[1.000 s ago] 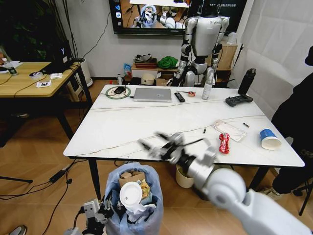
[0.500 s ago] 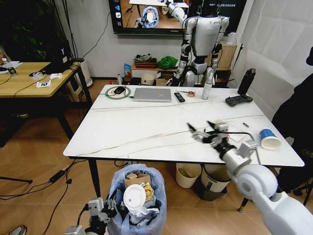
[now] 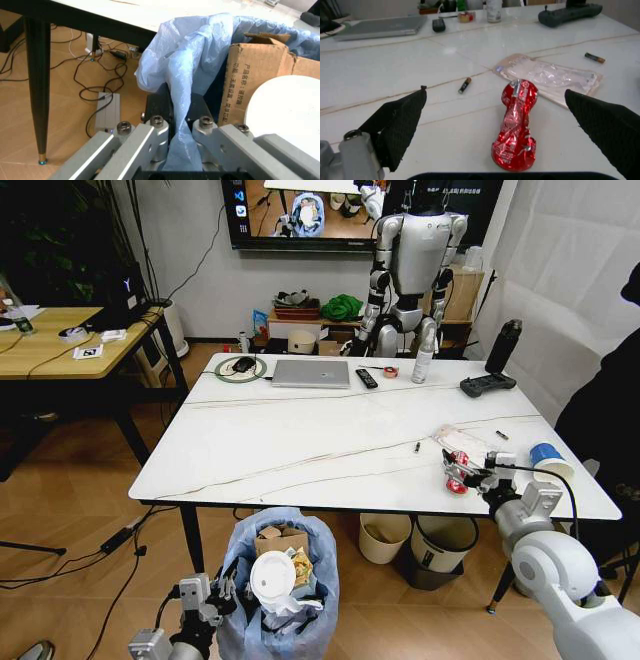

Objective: Pick up the trash bin and place the trash from the table into it.

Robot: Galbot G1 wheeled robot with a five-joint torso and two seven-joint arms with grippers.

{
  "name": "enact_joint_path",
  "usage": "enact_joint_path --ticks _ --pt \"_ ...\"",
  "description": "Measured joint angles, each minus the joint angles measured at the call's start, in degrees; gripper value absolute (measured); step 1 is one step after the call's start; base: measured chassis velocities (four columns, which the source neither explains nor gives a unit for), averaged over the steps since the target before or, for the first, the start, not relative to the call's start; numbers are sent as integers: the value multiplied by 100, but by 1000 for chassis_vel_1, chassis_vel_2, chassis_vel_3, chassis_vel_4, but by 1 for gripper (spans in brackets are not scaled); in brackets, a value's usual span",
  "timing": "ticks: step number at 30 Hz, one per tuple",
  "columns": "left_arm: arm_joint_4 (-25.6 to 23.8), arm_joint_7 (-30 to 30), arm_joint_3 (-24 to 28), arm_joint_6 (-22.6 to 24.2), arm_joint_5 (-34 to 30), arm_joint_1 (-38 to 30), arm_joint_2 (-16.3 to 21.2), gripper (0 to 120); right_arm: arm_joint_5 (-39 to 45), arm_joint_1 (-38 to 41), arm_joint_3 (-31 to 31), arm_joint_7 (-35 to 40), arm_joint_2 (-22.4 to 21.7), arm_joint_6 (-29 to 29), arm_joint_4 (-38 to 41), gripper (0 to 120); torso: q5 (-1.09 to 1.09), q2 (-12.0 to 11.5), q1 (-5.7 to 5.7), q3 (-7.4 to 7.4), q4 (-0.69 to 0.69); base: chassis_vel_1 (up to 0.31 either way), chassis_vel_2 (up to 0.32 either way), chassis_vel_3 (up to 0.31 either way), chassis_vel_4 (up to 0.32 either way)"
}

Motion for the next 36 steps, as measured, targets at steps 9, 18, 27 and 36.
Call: enact_joint_path --ticks 9,18,27,36 --pt "-10 18 -91 -7 -14 53 -94 1 -56 258 -48 10 83 -121 -635 100 -2 0 0 0 1 0 0 0 0" --pt "-10 27 -117 -24 4 87 -177 1 16 384 -118 -1 129 -239 -942 100 -1 0 0 0 0 0 0 0 0" --pt "11 31 -103 -46 61 108 -264 1 97 555 -297 -7 191 -348 -1127 100 -1 0 0 0 0 0 0 0 0" --pt "63 41 -117 -80 79 107 -342 1 95 753 -446 -54 150 -356 -1422 100 -1 0 0 0 0 0 0 0 0"
